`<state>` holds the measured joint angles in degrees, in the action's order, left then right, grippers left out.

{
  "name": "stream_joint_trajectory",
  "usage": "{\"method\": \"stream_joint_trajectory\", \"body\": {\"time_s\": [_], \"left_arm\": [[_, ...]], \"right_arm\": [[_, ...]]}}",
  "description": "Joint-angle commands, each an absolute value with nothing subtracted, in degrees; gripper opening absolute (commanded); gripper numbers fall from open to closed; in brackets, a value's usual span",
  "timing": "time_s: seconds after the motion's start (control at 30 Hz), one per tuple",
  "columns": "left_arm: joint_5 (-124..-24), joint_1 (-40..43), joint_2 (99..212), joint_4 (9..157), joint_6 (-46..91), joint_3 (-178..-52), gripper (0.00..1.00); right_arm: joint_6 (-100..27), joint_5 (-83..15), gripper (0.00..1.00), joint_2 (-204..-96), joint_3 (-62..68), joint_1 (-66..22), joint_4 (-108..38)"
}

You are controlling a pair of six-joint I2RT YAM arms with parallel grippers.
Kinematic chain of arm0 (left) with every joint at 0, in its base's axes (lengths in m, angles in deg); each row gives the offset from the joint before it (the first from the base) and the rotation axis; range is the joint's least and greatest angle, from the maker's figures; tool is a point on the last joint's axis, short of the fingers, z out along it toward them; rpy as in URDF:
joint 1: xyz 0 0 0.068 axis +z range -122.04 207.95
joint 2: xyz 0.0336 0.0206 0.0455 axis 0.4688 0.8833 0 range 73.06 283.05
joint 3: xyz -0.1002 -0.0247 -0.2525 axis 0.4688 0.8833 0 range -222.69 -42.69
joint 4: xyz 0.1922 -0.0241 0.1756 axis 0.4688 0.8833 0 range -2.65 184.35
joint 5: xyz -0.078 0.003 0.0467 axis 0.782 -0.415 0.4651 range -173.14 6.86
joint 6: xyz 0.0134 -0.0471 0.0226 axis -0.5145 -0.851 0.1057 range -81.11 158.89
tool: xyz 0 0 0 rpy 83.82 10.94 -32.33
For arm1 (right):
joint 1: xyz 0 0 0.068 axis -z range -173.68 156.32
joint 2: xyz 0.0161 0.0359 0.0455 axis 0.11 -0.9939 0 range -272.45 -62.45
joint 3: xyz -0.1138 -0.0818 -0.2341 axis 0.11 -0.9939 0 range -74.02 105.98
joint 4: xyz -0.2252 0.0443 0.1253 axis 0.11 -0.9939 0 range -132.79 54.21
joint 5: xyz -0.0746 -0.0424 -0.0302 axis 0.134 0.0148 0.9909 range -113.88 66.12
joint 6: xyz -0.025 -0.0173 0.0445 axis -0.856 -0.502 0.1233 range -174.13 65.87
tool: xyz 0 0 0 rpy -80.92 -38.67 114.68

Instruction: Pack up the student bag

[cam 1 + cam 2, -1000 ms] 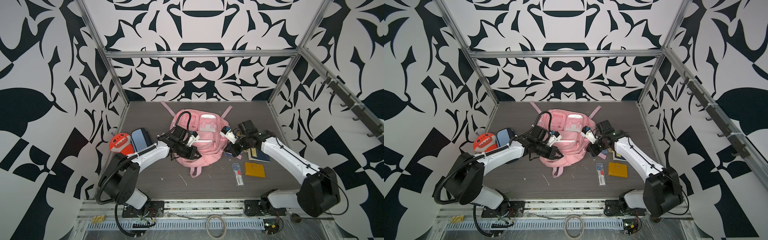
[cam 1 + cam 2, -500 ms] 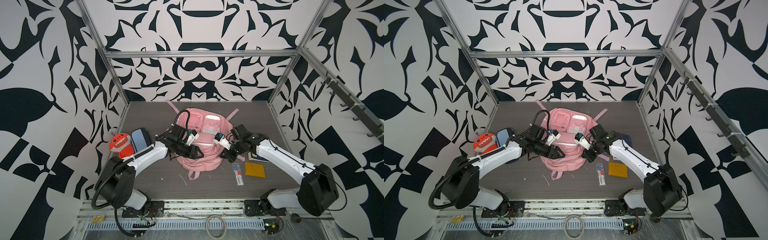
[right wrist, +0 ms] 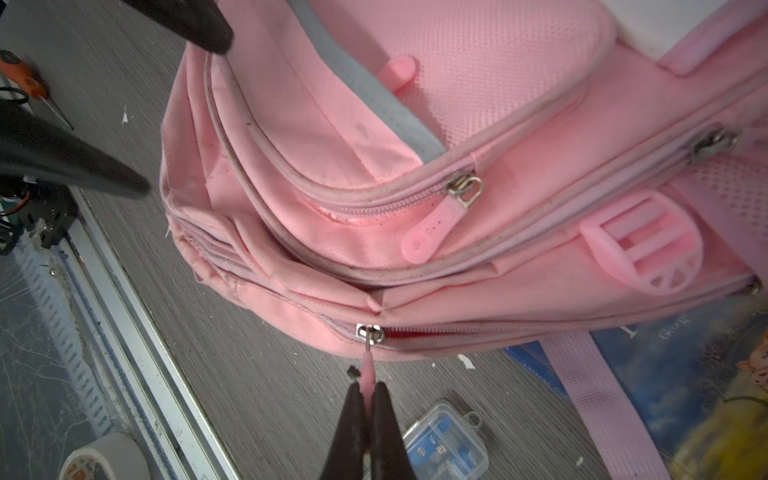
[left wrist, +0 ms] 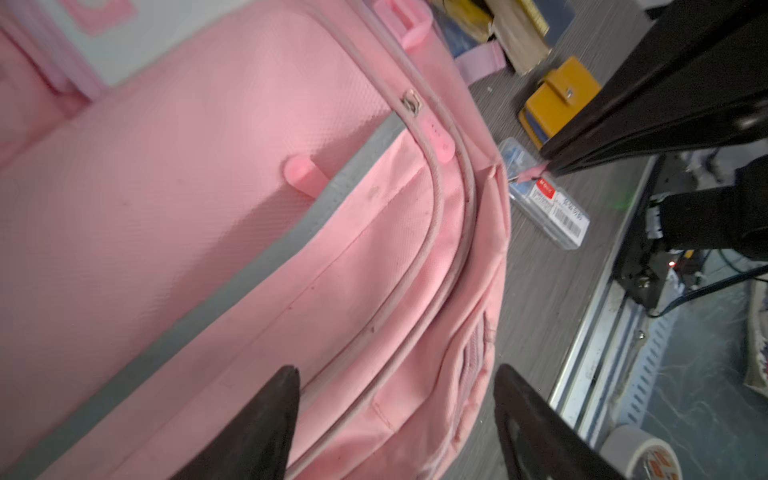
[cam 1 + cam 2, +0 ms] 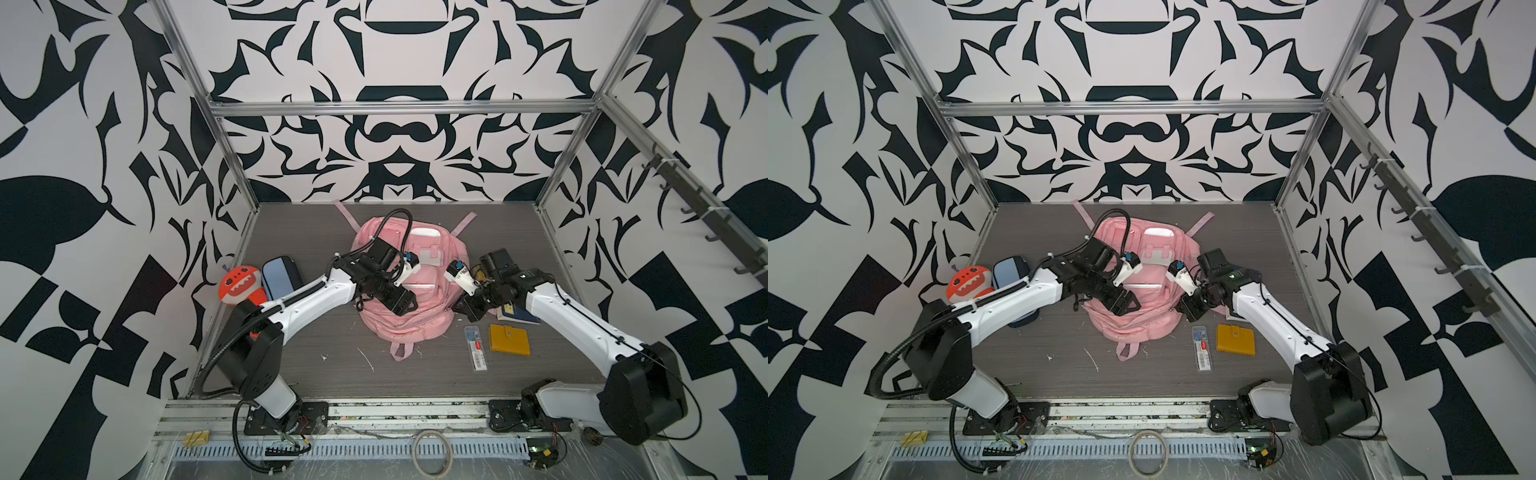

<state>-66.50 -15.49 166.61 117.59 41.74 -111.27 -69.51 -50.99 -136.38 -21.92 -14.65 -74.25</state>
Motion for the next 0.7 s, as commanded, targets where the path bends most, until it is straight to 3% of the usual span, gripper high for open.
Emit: {"method": "stream_joint_trajectory", "body": {"time_s": [0.0,0.3,0.67], "left_arm": [[-72.58,-16.78,169.49,117.94,46.54,-113.17,0.84],[-92.68,-21.35,177.37,113.69,52.23,-115.19,0.82],[-86.30,-21.79,179.45,114.08,49.62,-118.98,0.03]], "right_arm": [[-70.74,-50.28,0.00,-134.95,-21.88,-14.82,-75.40],[-70.74,-48.51,0.00,-134.96,-22.34,-14.82,-75.74],[-75.00,-45.81,0.00,-137.31,-21.65,-15.39,-77.89]]}}
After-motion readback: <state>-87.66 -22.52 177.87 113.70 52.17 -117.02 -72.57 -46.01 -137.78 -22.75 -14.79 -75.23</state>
